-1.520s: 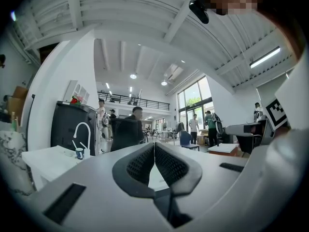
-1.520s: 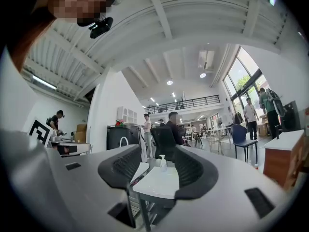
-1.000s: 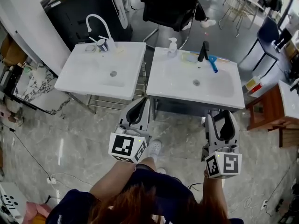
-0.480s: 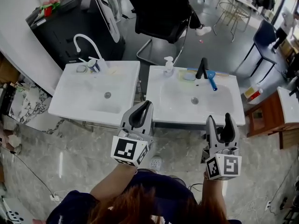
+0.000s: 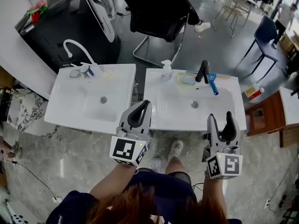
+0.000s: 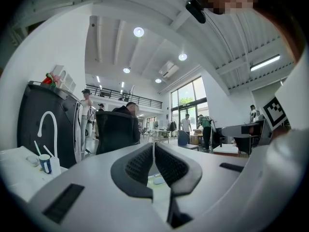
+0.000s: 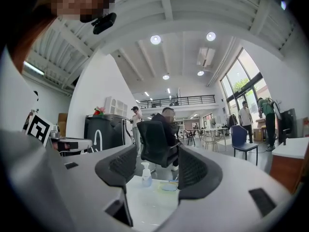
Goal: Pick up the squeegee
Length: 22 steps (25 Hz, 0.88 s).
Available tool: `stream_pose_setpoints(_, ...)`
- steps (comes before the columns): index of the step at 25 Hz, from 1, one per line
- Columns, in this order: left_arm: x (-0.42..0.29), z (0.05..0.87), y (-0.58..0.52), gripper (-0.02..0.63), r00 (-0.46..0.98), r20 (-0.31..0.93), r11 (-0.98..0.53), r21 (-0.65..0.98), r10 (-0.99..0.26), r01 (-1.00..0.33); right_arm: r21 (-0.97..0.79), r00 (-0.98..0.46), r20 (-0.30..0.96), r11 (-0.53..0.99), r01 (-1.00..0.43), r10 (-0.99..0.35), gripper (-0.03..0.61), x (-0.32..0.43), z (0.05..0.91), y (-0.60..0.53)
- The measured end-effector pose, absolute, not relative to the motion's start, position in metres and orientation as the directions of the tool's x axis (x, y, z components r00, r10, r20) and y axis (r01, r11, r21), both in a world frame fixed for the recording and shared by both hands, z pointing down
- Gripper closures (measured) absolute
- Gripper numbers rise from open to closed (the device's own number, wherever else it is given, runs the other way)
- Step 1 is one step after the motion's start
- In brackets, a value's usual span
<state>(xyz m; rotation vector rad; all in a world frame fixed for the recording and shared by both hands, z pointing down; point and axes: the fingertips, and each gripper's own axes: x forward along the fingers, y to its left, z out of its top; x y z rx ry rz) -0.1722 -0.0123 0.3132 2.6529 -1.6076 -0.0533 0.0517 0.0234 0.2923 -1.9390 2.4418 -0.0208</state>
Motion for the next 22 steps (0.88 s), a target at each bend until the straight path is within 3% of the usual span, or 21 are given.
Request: stream_pose_setpoints(22, -0.100, 0.301, -0.218, 0.593, 0.265, -0.059, -0.268, 0.057, -0.963, -0.962, -0.018, -0.445, -0.021, 0.445, -0.895, -0.895, 0.299, 0.118, 0.292, -0.224)
